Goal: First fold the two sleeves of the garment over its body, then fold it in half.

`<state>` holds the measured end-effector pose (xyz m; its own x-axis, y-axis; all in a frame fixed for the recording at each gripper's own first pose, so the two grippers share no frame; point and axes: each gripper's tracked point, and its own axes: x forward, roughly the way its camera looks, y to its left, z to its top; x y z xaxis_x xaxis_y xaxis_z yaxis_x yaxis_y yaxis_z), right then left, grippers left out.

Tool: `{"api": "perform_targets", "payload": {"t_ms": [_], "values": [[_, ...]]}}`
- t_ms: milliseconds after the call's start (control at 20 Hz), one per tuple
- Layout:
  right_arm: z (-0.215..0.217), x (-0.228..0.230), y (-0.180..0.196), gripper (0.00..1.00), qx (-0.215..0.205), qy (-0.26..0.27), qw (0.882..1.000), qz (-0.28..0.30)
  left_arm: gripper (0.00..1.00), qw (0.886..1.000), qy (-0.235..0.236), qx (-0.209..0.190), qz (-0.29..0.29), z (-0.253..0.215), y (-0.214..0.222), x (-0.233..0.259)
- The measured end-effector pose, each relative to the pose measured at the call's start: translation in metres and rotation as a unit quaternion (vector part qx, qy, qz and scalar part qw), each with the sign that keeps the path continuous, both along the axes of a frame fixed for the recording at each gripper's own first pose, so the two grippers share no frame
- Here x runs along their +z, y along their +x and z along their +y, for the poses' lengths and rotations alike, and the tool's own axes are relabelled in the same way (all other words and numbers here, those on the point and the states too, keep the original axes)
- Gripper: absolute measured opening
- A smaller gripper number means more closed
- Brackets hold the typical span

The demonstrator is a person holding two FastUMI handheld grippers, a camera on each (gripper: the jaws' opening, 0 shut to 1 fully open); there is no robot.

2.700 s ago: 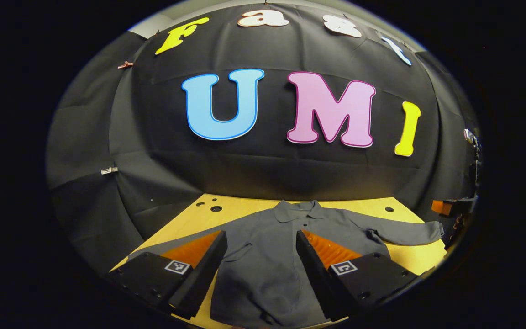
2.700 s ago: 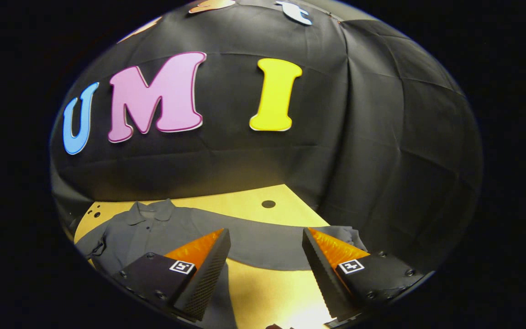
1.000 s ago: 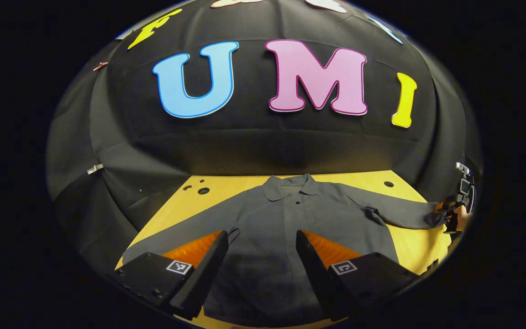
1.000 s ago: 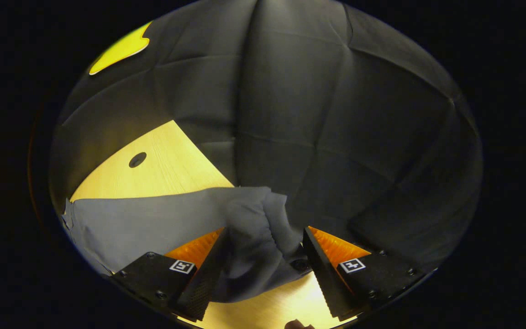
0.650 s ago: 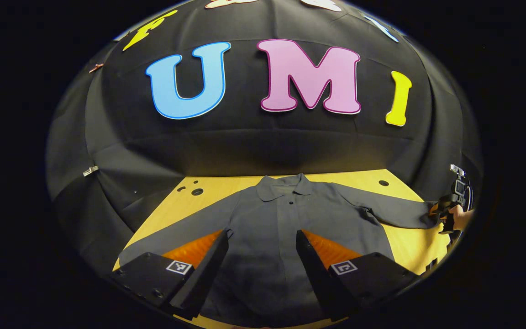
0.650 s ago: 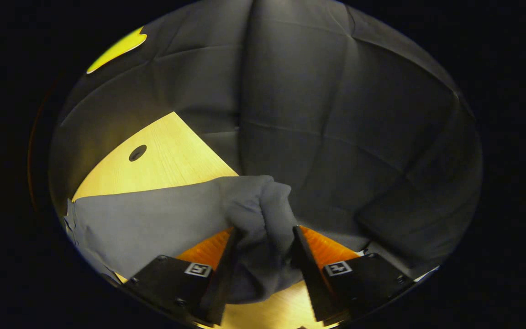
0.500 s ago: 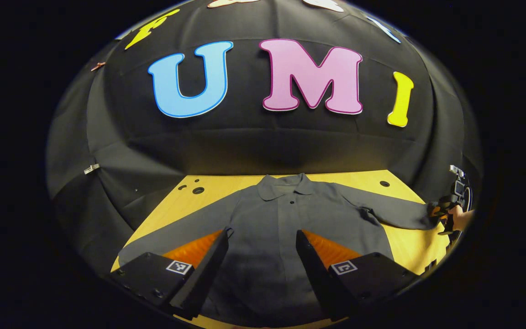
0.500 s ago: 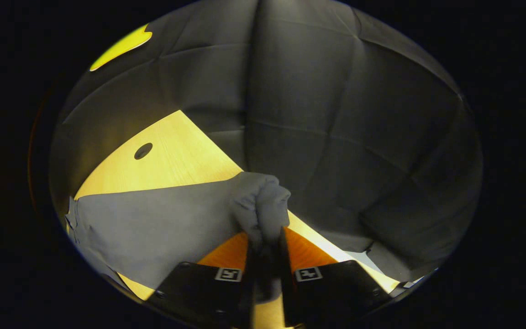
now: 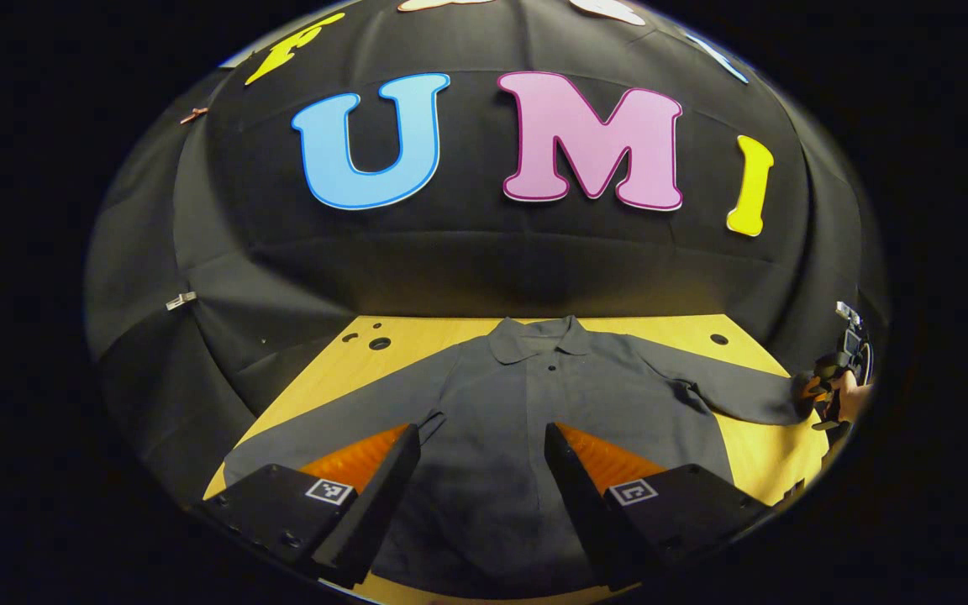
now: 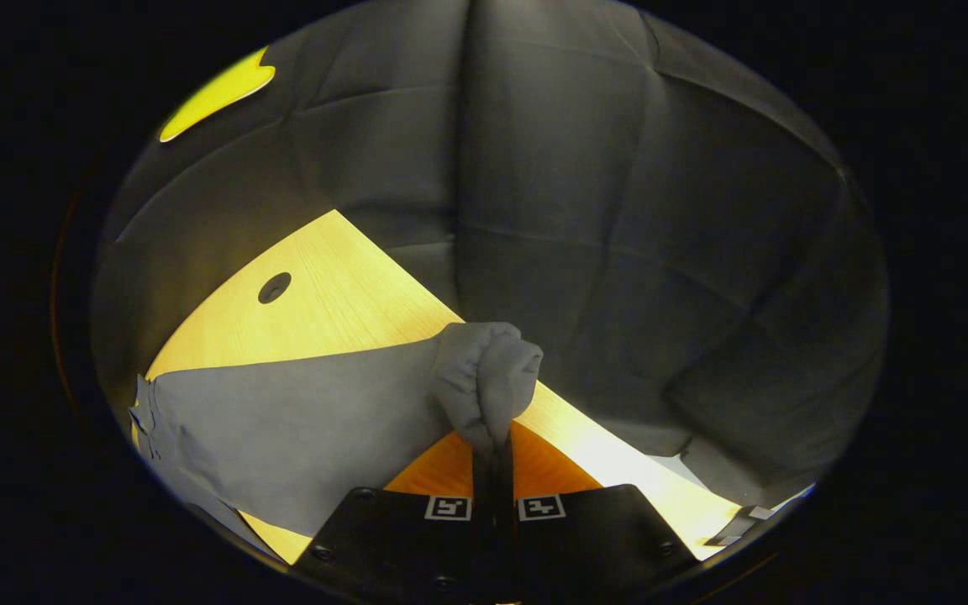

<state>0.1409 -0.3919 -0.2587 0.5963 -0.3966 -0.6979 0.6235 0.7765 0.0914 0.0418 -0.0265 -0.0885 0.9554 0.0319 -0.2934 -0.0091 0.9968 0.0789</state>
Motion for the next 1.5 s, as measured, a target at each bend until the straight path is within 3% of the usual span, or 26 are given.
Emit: {"api": "perform_targets", "payload": {"t_ms": [350,750,1050,1500], "values": [[0.050,0.074,0.010,0.05,0.090,-0.079,0.992,-0.033,0.95,1.000,0.006,-0.004,-0.010,0.009,-0.008,0.007],[0.156,0.149,0.021,0.06,0.175,-0.084,0.978,-0.082,0.94,1.000,-0.003,-0.009,-0.018,0.022,-0.026,0.016],[0.255,0.191,0.035,0.05,0.262,-0.102,0.955,-0.098,0.94,1.000,-0.006,-0.005,-0.026,0.041,-0.038,0.021],[0.413,0.211,0.060,0.06,0.383,-0.102,0.911,-0.110,0.94,0.998,-0.014,0.049,-0.035,0.094,-0.064,0.015]]}}
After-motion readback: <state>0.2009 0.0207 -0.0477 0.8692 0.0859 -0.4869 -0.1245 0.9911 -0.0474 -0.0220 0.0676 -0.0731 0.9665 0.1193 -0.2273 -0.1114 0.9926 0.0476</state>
